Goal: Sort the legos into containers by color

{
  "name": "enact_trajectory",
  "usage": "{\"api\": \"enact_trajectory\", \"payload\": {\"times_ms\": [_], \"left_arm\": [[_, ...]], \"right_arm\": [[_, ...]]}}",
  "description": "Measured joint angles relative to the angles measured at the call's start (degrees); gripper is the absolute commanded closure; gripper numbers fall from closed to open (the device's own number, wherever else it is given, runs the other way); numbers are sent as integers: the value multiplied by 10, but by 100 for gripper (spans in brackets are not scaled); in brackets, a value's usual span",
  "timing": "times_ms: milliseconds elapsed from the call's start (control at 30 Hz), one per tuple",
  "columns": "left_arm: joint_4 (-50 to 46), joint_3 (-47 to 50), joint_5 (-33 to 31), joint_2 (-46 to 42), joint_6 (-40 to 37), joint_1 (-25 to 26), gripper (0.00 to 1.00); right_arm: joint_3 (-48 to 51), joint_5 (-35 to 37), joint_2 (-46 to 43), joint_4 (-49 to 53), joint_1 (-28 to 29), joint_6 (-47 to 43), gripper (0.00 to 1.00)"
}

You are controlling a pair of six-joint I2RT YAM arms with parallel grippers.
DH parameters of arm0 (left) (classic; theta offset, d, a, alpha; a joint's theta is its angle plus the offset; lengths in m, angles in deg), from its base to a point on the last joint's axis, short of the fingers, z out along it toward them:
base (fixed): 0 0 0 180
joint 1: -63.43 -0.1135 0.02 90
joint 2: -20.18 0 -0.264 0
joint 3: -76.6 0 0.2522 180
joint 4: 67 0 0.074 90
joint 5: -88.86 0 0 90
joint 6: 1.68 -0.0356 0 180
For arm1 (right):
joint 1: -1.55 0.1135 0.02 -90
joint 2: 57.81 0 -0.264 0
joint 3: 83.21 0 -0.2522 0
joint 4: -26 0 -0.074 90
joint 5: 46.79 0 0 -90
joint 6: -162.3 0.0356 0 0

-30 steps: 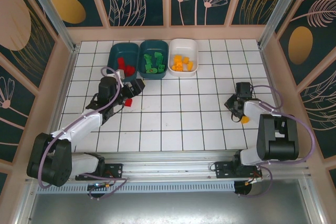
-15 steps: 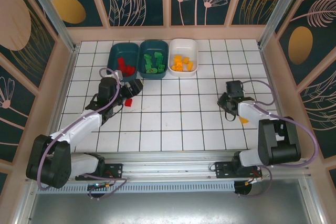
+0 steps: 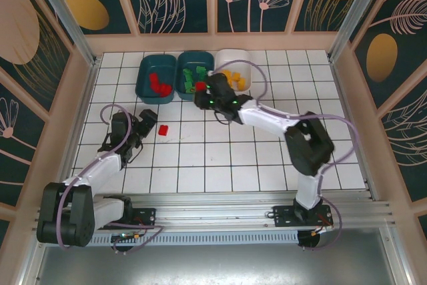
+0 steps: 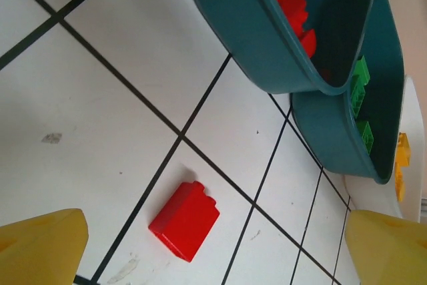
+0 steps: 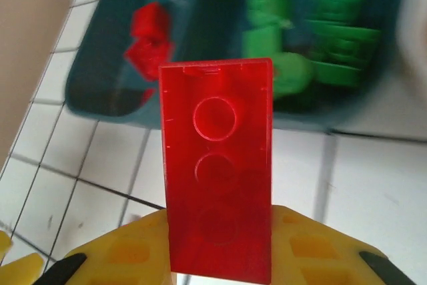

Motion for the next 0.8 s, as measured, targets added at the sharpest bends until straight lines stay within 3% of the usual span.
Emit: {"api": "enact_trajectory", "payload": {"times_ms": [200,500,567,700,800], "left_arm": [[-20,14,18,-9,0,-1,1],[-46,35,19,-45,-21,-1,2],[-46,35,23,-45,-24,-1,2],[-45,35,30,-37,-33,-1,1],[-46,34,37,-29,-43,-1,1]], "right_arm": [[-221,-35,177,20,9,-87,83],[-506,-40,356,111,4,-124,81],[-556,-38,386,129,4,-124,74],[-591,-34,408,155,4,-125,49],[-591,-33,408,168,4,-123,43]]}}
